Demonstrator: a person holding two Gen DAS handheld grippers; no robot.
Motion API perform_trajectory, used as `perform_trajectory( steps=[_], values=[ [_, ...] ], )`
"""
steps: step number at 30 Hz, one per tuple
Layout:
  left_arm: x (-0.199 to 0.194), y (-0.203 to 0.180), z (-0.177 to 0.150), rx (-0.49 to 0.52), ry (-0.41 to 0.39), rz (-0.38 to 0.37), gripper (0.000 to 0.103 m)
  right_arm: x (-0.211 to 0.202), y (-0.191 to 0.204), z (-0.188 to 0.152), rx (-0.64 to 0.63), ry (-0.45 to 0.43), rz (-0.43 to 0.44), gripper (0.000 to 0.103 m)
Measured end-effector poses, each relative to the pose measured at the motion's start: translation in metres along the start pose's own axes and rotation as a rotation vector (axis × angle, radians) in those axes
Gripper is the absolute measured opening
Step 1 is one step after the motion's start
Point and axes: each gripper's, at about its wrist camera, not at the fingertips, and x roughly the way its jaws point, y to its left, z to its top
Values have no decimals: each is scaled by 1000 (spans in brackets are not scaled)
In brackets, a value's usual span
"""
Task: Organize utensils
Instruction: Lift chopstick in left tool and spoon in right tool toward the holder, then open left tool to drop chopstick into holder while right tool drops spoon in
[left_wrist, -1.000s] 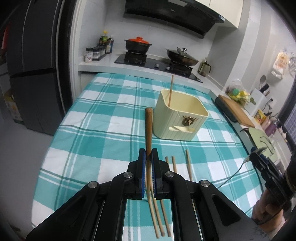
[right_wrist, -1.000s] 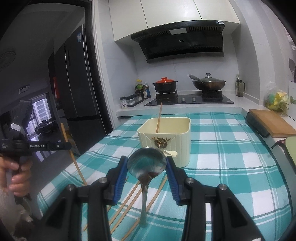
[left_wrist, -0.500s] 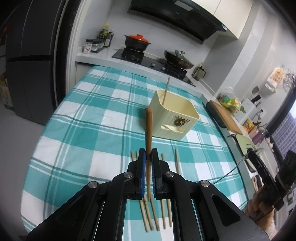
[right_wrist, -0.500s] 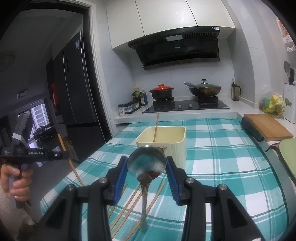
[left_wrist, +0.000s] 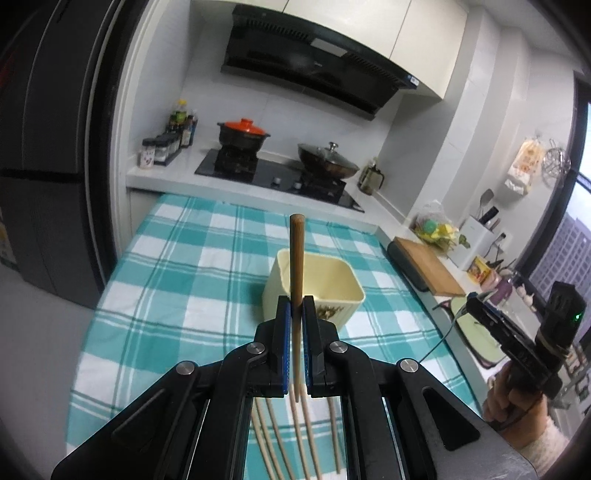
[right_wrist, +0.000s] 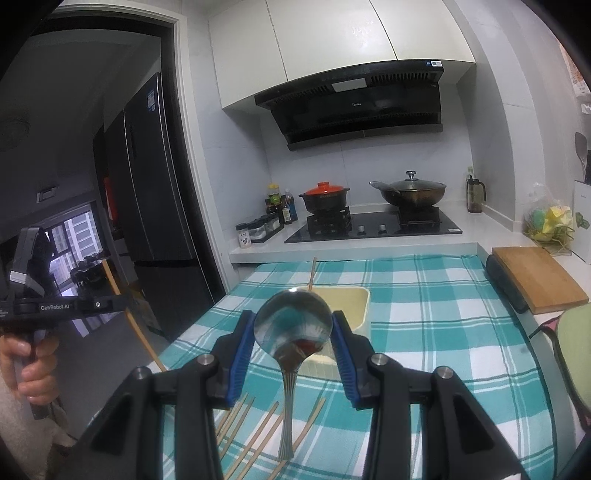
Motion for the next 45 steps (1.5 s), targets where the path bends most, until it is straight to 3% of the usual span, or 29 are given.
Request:
perform_trajectory(
  steps=[5,10,15,18,23,28,36,37,39,42,45],
  values=[
    [25,-18,52,39,-65,-7,4,20,-4,46,-39,-34,-5,42],
    [73,-34,95,54,-96,10,4,50,-9,89,-64,-99,-24,42],
    [135,-39,107,60,-54,47,4,100,-20,103,-112,-138,-62,42],
    [173,-37,98,56,14,61,4,139,-32,95,-113,-77,-68,42],
    [231,-32,74,55,153,73,4,202,-48,64,-118,103,-80,42],
    [267,-32,50,63,255,80,4,244,-62,36,-80,237,-107,42],
    [298,-42,39,96,292,122,7,274,-76,27,-49,272,-145,42],
    [299,-42,39,93,296,124,8,276,-78,27,-46,274,-157,43],
    [297,-41,40,89,301,123,26,281,-84,25,-31,274,-172,43],
    [276,-39,39,87,274,120,54,283,-91,24,-17,286,-207,61],
    [240,-37,33,117,256,112,61,270,-92,25,-11,283,-215,61]
  ],
)
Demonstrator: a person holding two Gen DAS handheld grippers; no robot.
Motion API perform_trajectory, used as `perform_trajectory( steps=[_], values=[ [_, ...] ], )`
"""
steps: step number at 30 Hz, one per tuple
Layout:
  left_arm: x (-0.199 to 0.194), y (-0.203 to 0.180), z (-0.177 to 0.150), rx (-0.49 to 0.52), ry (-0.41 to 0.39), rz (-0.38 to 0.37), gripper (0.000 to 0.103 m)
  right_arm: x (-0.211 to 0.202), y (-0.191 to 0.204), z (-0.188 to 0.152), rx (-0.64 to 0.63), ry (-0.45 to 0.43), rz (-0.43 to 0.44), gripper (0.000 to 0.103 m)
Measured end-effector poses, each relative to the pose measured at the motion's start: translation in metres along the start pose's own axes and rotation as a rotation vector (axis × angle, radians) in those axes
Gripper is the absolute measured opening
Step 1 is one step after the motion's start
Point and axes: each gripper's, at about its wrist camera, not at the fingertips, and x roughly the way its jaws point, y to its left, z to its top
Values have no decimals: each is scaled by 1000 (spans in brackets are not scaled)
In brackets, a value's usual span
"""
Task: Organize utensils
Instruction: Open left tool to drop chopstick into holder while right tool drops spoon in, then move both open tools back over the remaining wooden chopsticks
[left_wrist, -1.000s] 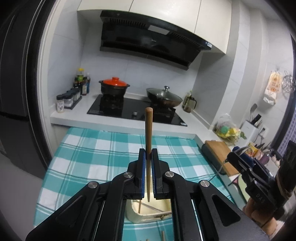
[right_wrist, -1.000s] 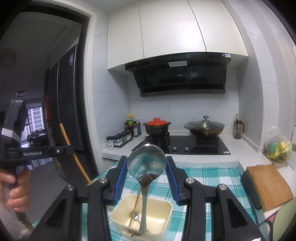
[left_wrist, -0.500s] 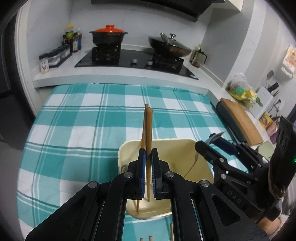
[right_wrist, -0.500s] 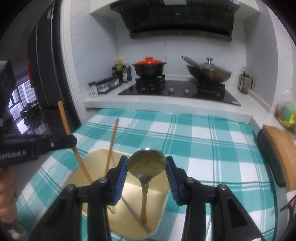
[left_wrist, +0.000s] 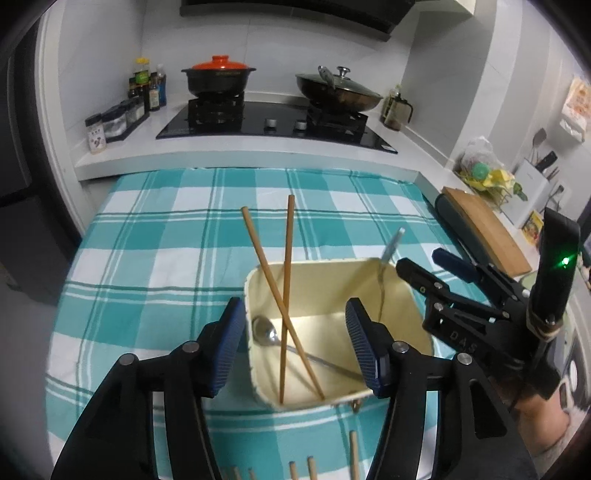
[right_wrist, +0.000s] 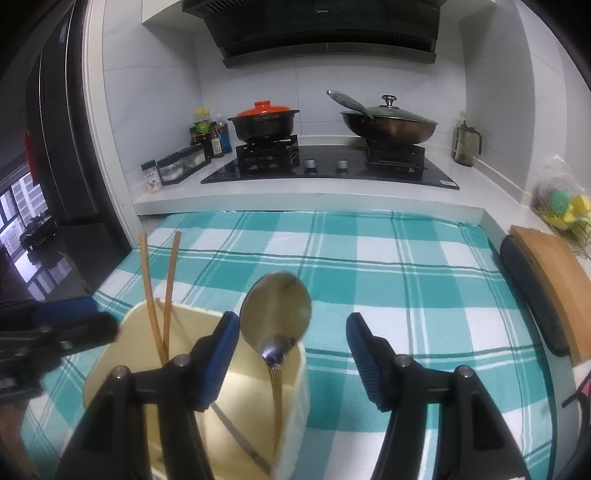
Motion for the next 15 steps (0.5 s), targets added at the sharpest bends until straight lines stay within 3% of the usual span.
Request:
perform_trajectory(
  steps=[7,10,12,15],
  values=[
    [-112,9,-79,158,-23,25,72,-81,-1,-27,-68,-40,15,62],
    [-157,11,-116,235,-55,78,78,-124,-3,-53,-138,-90,-35,63],
    [-182,15,-142,242,-74,103,85,-153,-7,-77,-157,-111,-83,63],
    [-207,21,-181,175,-87,104,88,-189,-10,-115,-151,-111,-137,64]
  ],
)
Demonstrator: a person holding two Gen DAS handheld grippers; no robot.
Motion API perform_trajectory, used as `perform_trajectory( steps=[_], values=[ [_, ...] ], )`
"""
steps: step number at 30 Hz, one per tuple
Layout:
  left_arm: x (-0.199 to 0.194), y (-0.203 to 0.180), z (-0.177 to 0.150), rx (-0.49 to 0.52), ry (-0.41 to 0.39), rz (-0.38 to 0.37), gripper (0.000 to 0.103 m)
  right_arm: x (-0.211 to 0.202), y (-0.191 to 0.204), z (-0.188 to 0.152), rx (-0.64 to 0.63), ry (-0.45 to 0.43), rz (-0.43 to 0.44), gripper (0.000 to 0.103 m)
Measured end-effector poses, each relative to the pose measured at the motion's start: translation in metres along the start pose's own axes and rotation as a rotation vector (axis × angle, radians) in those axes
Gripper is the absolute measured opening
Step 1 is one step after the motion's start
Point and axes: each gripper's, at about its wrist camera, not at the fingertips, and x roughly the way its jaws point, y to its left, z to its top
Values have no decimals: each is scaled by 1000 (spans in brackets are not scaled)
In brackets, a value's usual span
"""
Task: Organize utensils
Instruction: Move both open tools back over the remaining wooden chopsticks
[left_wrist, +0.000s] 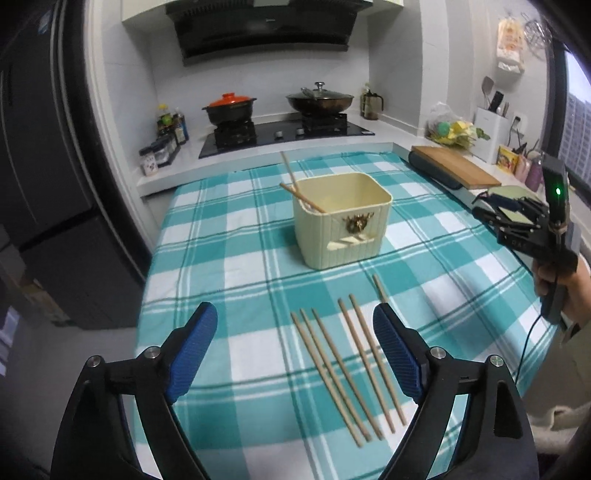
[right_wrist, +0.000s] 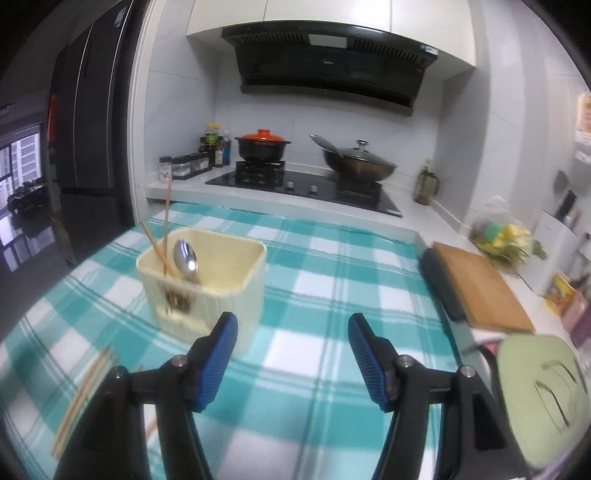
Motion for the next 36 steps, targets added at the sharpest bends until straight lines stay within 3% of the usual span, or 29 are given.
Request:
perform_trajectory(
  steps=[6,9,12,17,22,29,36],
  values=[
    [-10,-11,-69,-184,-16,25,89,-65,25,-74,20,13,-39,64],
    [-1,-18,-91,-259,38,-47,89,-75,42,-102,37,44,-6,64],
    [2,-28,-101,-262,77,-95,89,-72,60,-119,31,103,50,64],
    [8,-36,-105,-277,91,-148,89,-85,86,-124,-24,64,68,64],
    [17,-34,-106,-281,108,-138,89,-90,90,-119,14,21,92,64],
    [27,-29,-111,-269,129,-79,89,-68,73,-116,128,66,90,64],
    [37,-37,-113,-225,142,-62,89,-66,72,-117,133,59,70,64]
  ],
)
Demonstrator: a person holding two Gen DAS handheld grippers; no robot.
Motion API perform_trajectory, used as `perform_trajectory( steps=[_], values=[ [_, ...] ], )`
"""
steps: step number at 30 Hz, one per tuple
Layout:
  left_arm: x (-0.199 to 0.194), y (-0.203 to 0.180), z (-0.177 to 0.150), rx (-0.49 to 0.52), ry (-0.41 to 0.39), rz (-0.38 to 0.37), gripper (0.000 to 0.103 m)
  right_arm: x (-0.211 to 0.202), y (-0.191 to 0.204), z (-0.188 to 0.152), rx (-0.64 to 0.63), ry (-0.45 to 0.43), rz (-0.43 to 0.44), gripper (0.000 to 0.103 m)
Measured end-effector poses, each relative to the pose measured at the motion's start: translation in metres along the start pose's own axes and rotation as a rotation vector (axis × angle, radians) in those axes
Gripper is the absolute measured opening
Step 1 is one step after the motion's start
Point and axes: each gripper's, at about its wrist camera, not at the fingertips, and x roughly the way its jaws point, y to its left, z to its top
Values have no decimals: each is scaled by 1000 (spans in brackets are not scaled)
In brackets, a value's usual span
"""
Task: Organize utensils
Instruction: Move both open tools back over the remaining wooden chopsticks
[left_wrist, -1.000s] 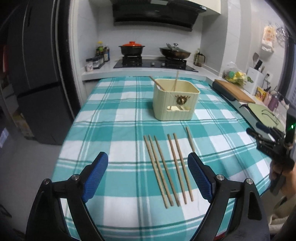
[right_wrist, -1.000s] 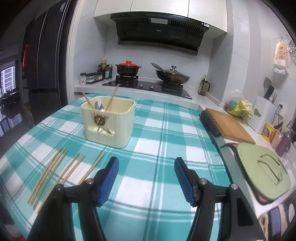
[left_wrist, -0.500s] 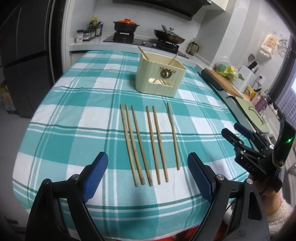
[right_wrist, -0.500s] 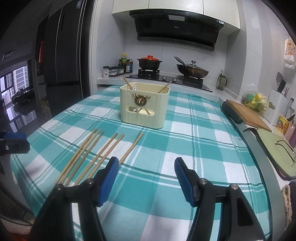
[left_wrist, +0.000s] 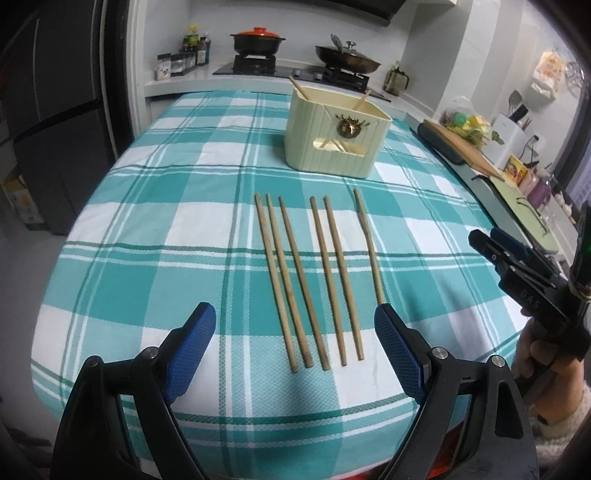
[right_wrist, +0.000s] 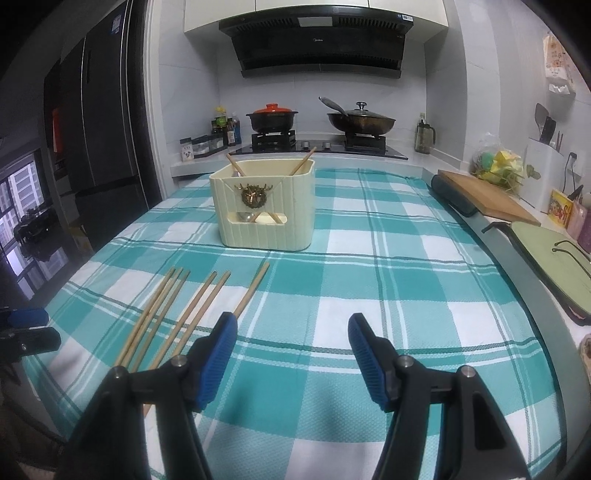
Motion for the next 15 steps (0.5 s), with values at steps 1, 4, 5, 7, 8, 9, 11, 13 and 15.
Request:
perform_trajectory(
  steps=[1,4,5,7,8,9,11,13,15],
  values=[
    [1,-1,0,9,0,6,89,0,2,0,-7,-3,-2,64],
    [5,-4,-1,22,6,13,89,3,6,-1,-12,5,4,64],
    [6,-4,-2,24,9,14,89,5,8,-2,-11,15,11,64],
    [8,-3,-3,27,14,19,89,9,11,-5,-9,32,19,64],
    [9,-2,-3,27,16,24,89,10,12,-7,-10,40,24,64],
    [9,-1,-3,24,18,29,89,12,14,-8,-12,47,29,64],
    [10,3,-3,15,20,34,89,14,17,-9,-13,53,36,64],
    [10,7,-3,1,22,38,89,14,20,-9,-14,50,44,64],
    [10,10,-3,-7,21,42,89,13,23,-8,-19,46,49,64]
  ],
)
